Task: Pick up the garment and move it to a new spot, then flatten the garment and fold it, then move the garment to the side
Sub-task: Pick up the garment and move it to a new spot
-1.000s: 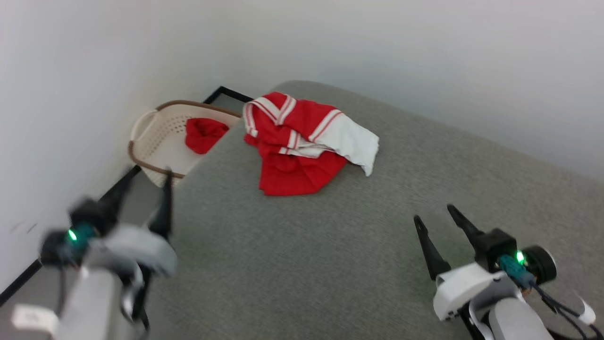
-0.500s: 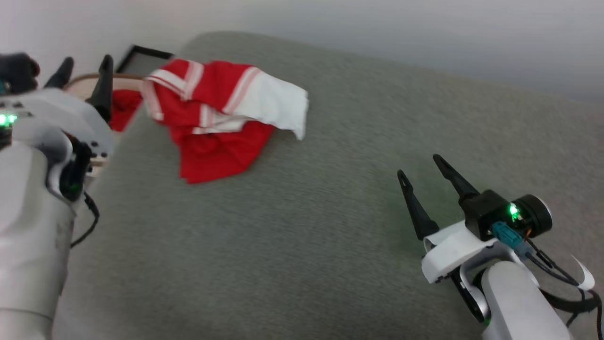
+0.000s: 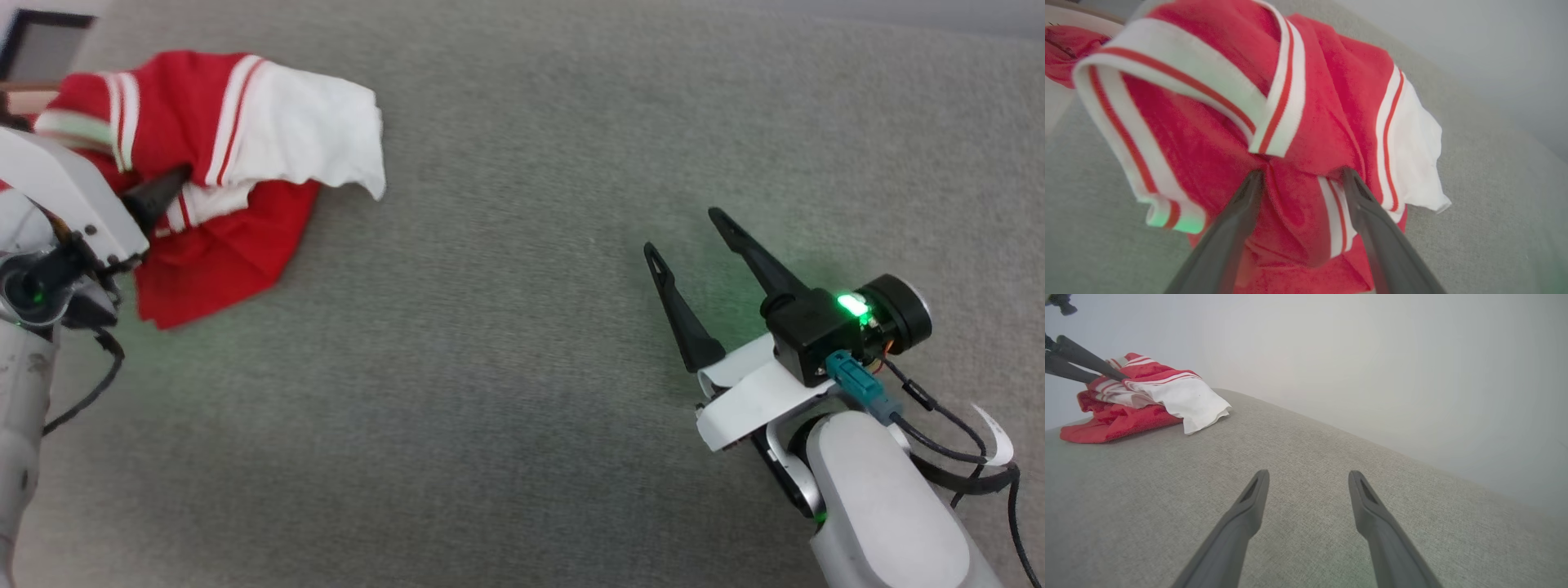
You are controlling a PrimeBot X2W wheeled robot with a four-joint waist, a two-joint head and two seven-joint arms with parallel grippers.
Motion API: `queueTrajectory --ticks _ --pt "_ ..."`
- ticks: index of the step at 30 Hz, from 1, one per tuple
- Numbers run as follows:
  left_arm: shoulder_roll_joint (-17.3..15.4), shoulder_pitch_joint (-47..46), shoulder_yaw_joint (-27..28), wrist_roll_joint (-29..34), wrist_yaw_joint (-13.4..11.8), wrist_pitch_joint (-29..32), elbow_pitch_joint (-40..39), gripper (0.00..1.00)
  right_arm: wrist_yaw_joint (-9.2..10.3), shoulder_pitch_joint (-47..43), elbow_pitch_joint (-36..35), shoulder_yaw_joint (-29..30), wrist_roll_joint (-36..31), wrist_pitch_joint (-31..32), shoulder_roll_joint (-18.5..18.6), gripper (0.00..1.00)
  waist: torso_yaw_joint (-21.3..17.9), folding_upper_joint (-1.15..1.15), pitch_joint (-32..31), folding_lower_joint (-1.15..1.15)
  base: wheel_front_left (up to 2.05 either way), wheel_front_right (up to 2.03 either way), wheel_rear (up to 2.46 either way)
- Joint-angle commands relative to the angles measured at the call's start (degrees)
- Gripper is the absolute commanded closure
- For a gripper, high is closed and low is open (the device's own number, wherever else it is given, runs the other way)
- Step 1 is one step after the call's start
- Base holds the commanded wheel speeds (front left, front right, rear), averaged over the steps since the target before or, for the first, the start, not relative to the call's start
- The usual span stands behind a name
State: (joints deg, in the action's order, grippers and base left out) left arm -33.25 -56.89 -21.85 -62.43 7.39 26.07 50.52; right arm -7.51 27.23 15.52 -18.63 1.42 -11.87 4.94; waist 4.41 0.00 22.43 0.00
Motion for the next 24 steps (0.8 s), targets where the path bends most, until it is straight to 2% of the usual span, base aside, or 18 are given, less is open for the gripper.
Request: queueTrajectory --ticks 1,5,12,14,15,16,20,24 --pt "-0.2 0.5 -0.3 -1.0 0.1 0.7 -0.2 0.00 0.04 0.7 -0.6 -0.1 -0.5 0.0 -0.2 0.00 -3.2 0.00 3.2 0.00 0.00 0.00 0.00" --pt "-0.8 1.6 -1.8 -4.5 0.1 3.7 0.1 0.00 0.04 1.1 -2.4 -0.4 -0.6 0.6 0.0 0.00 -4.0 0.00 4.5 0.00 0.00 0.00 0.00" --pt "0.7 2.8 -4.3 -8.0 0.0 2.8 1.3 0.00 0.04 1.2 -5.7 -0.6 -1.1 1.7 0.8 0.00 -4.7 0.00 6.9 0.00 0.00 0.00 0.00" --pt "1.4 3.2 -5.2 -8.5 0.0 2.3 1.6 0.48 0.04 0.9 -6.3 -0.6 -1.2 2.2 0.7 0.00 -4.7 0.00 7.1 0.00 0.00 0.00 0.00" --pt "1.8 3.3 -5.7 -8.6 0.0 2.0 1.7 0.78 0.04 0.8 -6.6 -0.6 -1.3 2.2 0.7 0.00 -4.6 0.00 7.1 0.00 0.00 0.00 0.00" --pt "2.2 3.3 -6.0 -9.1 0.0 1.5 1.9 1.00 0.04 0.6 -6.9 -0.5 -1.3 2.5 0.7 0.00 -4.4 0.00 7.0 0.00 0.00 0.00 0.00" --pt "3.0 2.8 -6.0 -11.0 0.1 -1.3 1.5 1.00 0.04 -0.2 -7.4 -0.3 -1.2 2.6 0.8 0.00 -3.5 0.00 5.2 0.00 0.00 0.00 0.00" --pt "0.1 1.6 -6.6 -9.2 0.1 -8.9 0.8 1.00 0.04 -1.1 -6.9 0.4 -0.3 2.2 0.7 0.00 -2.6 0.00 2.2 0.00 0.00 0.00 0.00"
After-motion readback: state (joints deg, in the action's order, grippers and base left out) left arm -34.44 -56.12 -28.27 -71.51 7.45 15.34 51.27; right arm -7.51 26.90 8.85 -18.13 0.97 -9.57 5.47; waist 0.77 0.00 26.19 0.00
